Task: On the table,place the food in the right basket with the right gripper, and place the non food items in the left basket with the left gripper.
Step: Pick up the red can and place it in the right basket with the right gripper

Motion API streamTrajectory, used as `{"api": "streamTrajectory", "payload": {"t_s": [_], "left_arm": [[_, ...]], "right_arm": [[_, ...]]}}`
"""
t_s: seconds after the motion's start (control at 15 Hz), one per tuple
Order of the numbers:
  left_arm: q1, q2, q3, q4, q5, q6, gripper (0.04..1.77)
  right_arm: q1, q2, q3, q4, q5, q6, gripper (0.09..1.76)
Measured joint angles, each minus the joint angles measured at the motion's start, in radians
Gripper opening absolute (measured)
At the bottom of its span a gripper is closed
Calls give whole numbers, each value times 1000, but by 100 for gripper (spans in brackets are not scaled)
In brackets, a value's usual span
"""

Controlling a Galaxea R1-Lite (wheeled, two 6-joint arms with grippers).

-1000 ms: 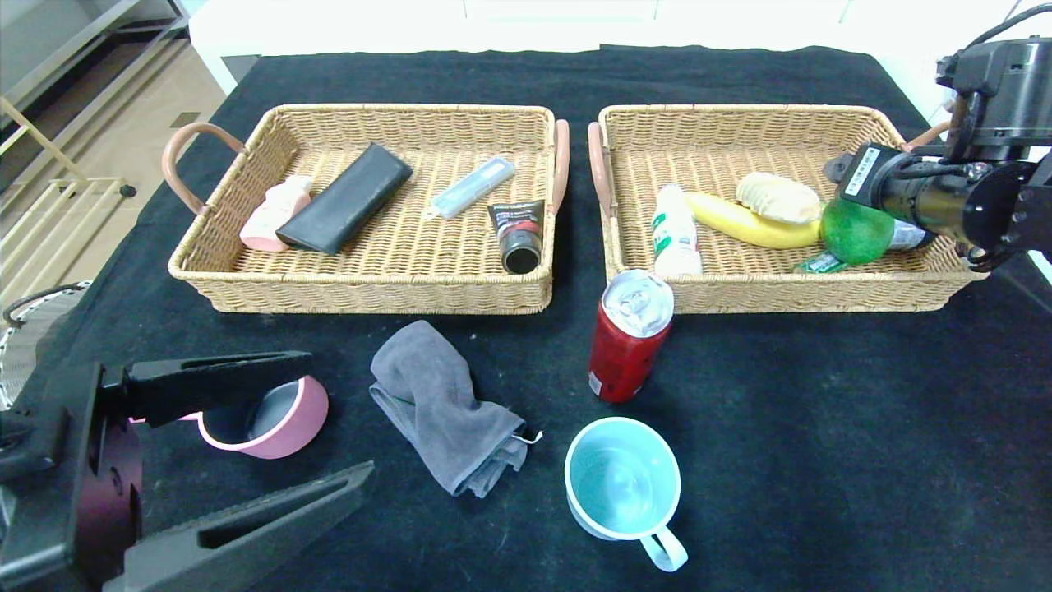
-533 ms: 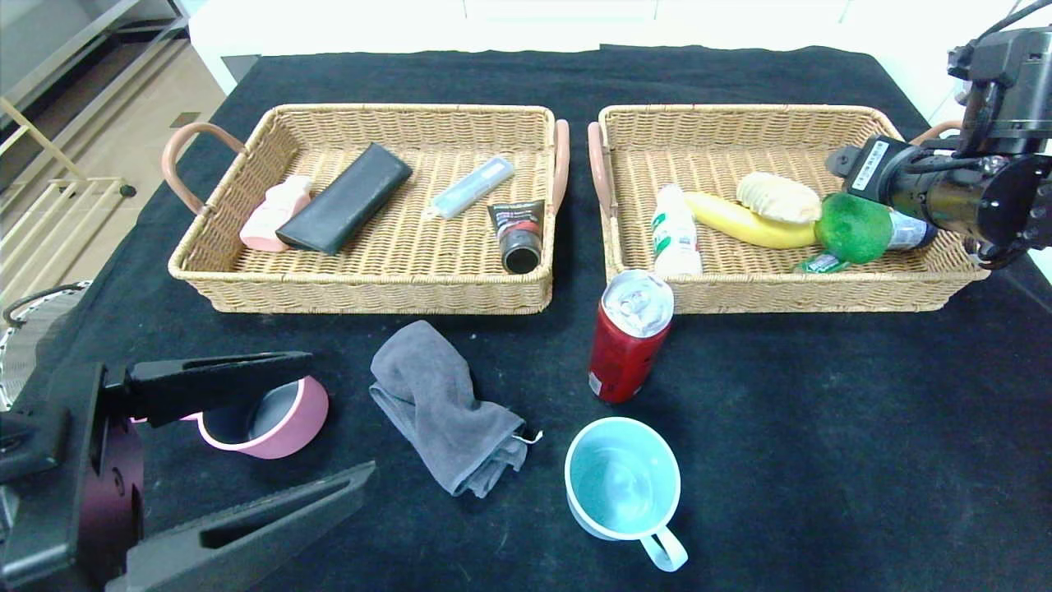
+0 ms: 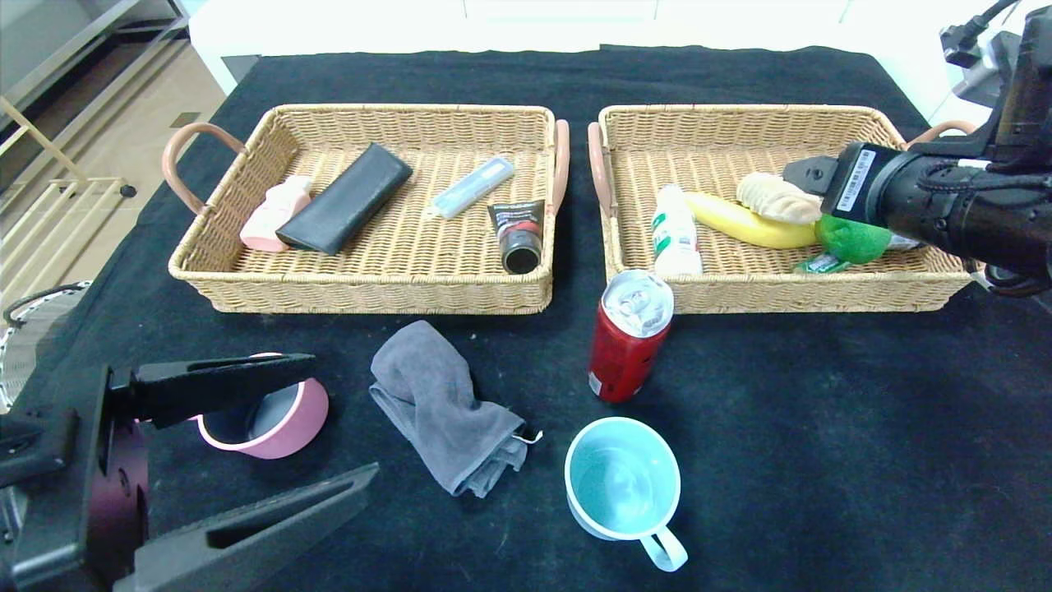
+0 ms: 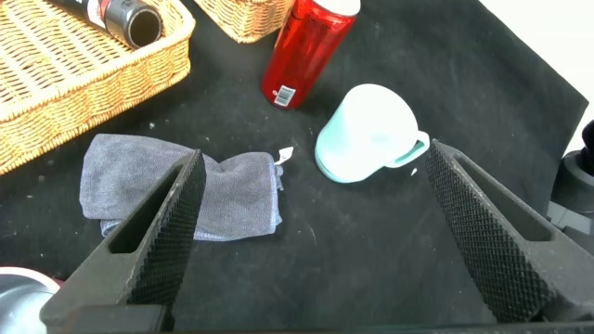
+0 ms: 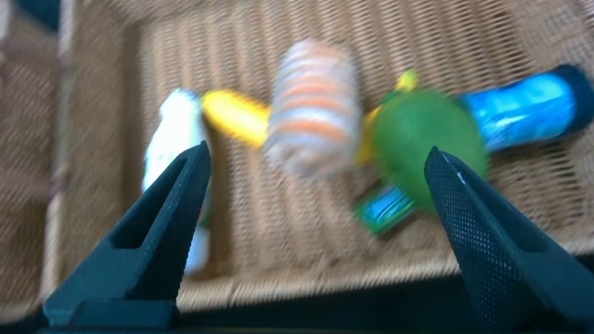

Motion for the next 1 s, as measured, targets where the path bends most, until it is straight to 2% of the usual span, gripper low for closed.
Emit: {"api": "streamTrajectory", "payload": {"t_s": [0.2,0.6,0.8,1.0], "left_arm": [[0,0,0,0,0,6,172],[0,2,2,0,0,6,172],[0,4,4,0,0,7,172],[0,4,4,0,0,7,172]], "right_arm": [[89,-89,127,-1,48,-38,169],[166,-275,393,-2,361,-163,170],[222,-321,478,-4,376,-211,170],[284,-327,510,-27,371,-239,170]]}}
